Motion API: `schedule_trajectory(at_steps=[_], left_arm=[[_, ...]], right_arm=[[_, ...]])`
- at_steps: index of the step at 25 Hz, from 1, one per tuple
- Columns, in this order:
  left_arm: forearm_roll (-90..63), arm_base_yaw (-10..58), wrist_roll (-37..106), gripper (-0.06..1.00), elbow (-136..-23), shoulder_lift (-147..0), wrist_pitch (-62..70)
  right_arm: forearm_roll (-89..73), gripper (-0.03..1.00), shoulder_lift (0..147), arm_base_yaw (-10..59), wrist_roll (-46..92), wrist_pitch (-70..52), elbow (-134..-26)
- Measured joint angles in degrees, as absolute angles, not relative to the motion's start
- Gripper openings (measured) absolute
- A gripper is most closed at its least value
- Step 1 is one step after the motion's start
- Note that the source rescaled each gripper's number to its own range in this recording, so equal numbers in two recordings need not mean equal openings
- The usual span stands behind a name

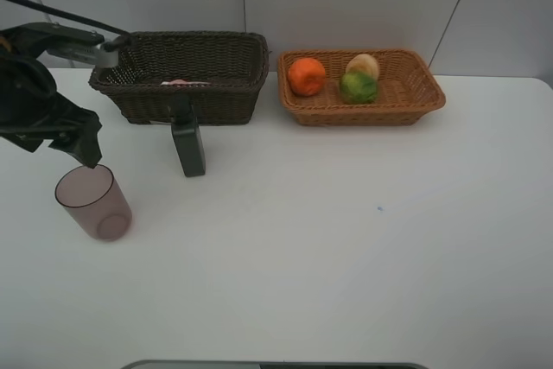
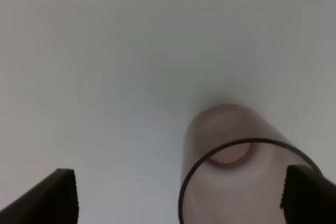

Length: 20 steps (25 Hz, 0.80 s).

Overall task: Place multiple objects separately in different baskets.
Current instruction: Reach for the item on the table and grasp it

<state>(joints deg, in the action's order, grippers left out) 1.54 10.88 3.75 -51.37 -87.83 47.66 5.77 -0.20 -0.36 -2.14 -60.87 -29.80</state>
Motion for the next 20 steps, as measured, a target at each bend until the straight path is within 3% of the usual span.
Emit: schedule_trajectory(at_steps=[20], left_arm=[[4.4, 10.9, 4.8, 1.0, -44.4, -96.0, 33.3]], right_arm=[[5.8, 0.92, -0.2, -0.4, -2.1, -60.9, -29.8]])
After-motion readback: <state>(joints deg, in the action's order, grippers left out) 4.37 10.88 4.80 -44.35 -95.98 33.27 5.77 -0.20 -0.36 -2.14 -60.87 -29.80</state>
